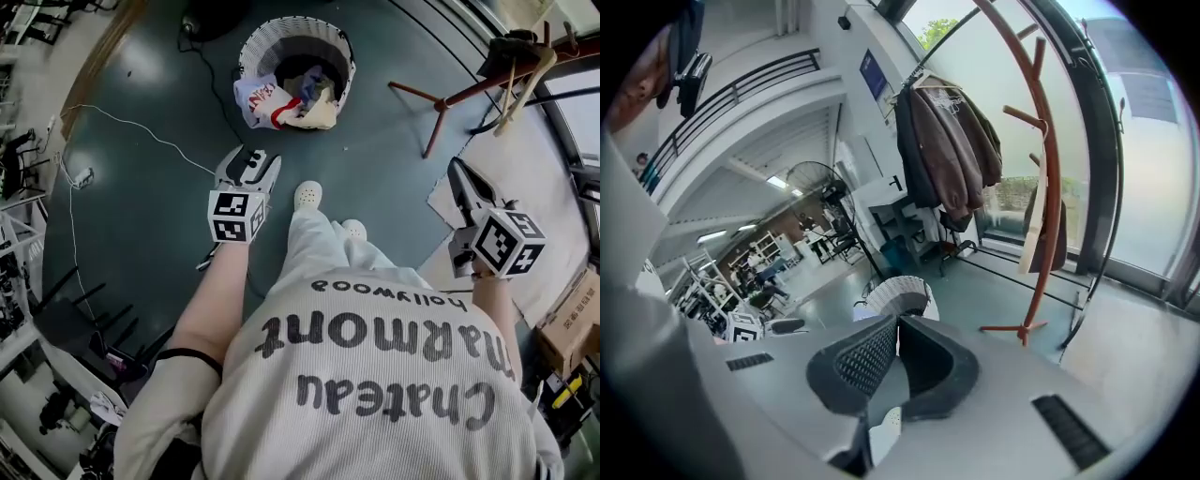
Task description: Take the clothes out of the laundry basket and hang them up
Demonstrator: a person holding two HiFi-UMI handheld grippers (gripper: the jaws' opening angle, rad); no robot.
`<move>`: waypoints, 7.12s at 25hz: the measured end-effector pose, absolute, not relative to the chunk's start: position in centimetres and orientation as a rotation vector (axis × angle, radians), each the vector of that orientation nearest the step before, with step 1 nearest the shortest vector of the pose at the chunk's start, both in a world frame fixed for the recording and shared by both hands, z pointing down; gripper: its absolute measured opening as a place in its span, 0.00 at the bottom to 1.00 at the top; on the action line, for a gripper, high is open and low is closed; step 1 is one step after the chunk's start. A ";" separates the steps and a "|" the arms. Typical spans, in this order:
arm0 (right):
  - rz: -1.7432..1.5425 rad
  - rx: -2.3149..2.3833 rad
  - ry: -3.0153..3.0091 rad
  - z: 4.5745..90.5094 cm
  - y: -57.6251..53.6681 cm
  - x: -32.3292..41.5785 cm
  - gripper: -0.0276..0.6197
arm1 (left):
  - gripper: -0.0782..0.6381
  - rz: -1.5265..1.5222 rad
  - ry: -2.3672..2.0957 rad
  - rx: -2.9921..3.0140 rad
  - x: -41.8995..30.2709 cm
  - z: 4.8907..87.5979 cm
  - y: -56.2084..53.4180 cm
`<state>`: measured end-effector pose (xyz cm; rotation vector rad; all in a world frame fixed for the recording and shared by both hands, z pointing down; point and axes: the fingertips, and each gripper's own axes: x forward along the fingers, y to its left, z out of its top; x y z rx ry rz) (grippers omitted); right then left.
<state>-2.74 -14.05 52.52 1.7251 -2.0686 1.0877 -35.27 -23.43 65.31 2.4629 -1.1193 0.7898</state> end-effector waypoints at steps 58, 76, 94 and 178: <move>1.296 1.714 -1.742 62.8 -18.4 -11.8 0.09 | 0.19 1.041 -0.785 2.089 -36.9 87.6 -34.6; 1.068 1.731 -2.048 52.0 -19.6 -10.9 0.09 | 0.19 0.636 -0.919 2.371 -35.0 63.7 -36.6; 1.124 1.719 -2.471 40.4 -20.0 -9.9 0.09 | 0.19 0.022 -0.510 2.751 -27.4 35.1 -32.7; -0.161 2.608 -2.195 12.4 4.9 26.5 0.10 | 0.15 -0.083 0.373 2.892 12.3 20.8 -11.9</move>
